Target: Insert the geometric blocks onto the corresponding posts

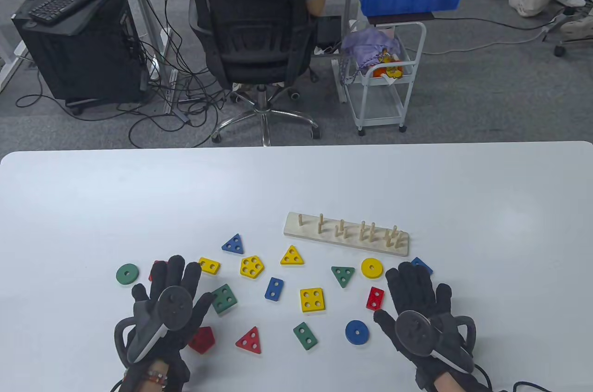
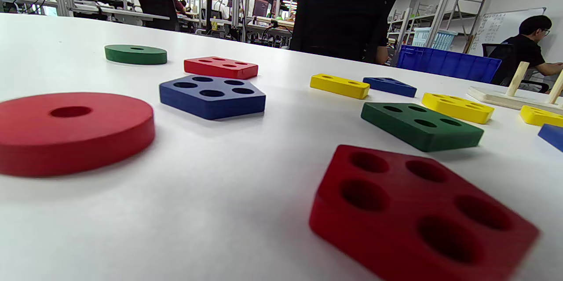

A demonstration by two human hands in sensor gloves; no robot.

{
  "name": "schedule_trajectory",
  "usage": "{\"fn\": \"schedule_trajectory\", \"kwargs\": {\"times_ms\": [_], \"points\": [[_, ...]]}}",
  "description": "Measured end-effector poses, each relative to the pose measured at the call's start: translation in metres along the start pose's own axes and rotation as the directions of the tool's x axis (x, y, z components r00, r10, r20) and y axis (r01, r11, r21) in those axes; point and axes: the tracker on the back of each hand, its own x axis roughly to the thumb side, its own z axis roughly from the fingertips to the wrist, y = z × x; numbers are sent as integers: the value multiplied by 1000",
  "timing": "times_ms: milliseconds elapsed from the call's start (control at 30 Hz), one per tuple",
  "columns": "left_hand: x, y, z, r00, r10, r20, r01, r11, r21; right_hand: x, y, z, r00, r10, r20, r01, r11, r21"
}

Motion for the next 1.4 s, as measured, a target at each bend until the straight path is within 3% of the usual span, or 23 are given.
{"fn": "schedule_trajectory", "kwargs": {"times_ms": [200,333,433,633,867,1267,1400], "points": [[1,0,-2,1000,8,-3,-8,1000,-11,-10,-3,-5,999,-17,-40,19,998,56],[1,2,-2,1000,15,-1,-15,1000,-5,-25,-2,-9,996,-22,-83,37,981,191],[1,3,-2,1000,21,-2,-21,1000,-4,-33,3,-12,993,72,-90,-38,942,333],[3,1,-1,1000,0,2,0,1000,-17,-40,18,-14,983,150,-103,-91,894,438],[6,2,2,1000,-13,13,13,1000,0,-30,19,-17,972,229,-49,-206,935,288],[6,5,2,1000,3,14,-3,1000,-4,-39,25,-20,991,132,-14,-127,975,183],[6,8,3,1000,12,14,-12,1000,3,-33,2,-35,992,129,-10,-129,991,27]]}}
